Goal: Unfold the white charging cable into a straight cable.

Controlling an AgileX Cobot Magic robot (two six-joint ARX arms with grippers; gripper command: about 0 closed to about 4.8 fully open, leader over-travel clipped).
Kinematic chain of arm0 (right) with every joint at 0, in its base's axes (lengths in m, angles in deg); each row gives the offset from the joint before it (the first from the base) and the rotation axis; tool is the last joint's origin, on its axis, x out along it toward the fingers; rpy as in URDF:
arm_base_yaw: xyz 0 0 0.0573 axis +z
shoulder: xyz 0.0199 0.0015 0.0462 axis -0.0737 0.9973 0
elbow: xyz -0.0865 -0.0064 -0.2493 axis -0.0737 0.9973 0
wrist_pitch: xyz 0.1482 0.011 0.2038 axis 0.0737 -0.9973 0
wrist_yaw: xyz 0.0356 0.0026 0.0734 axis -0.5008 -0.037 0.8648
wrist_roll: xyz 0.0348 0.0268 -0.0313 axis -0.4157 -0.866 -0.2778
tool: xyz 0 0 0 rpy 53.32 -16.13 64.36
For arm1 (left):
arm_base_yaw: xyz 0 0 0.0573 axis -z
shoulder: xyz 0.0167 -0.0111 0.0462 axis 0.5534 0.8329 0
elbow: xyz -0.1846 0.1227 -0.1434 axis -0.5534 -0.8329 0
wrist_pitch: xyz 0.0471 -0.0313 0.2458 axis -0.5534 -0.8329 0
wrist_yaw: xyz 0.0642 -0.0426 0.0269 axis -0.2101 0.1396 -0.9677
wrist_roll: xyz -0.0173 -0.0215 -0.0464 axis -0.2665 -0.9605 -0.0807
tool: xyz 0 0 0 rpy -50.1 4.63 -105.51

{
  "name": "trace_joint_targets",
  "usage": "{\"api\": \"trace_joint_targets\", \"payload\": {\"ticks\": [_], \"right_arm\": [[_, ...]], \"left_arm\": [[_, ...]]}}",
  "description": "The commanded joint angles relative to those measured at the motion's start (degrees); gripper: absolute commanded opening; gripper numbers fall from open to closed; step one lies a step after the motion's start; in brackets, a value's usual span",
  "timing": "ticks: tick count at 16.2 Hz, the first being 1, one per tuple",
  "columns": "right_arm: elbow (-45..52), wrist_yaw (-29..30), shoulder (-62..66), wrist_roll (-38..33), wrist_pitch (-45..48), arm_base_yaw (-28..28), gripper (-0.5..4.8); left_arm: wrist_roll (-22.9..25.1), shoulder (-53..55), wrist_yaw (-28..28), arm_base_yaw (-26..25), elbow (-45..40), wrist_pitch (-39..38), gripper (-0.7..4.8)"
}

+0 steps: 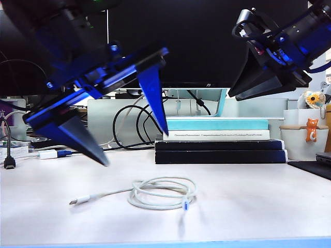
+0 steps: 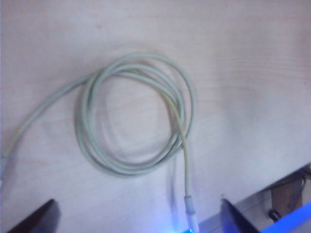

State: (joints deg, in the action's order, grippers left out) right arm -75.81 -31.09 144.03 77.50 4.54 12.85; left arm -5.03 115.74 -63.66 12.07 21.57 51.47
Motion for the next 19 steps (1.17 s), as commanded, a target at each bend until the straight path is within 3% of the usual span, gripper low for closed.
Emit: {"api": "trace_joint_targets", "payload": {"ticks": [1,6,11,16,19], "right_arm": [[-0.31,0.35,-0.28,0.22,0.81,0.04,1.0],[-0.55,0.48,-0.33,0.2,0.81,0.04,1.0],[-0.55,0.48,-0.37,0.2,0.9,0.04,1.0],[-0.55,0.48,-0.37,0.2,2.38,0.04,0.99],[-0.55,0.48,-0.37,0.2,2.56,0.04,0.99]], "left_arm": [[-2.69,3.06,-3.43,1.97,1.55,-2.01,4.79],[-3.5,12.57,-8.57,3.13,9.42,-7.54,4.79],[-3.67,15.08,-11.54,3.17,11.65,-13.49,4.79],[-4.94,17.29,-11.58,3.78,12.22,-11.8,4.79],[-6.1,19.02,-11.54,3.8,12.22,-11.58,4.51]]}}
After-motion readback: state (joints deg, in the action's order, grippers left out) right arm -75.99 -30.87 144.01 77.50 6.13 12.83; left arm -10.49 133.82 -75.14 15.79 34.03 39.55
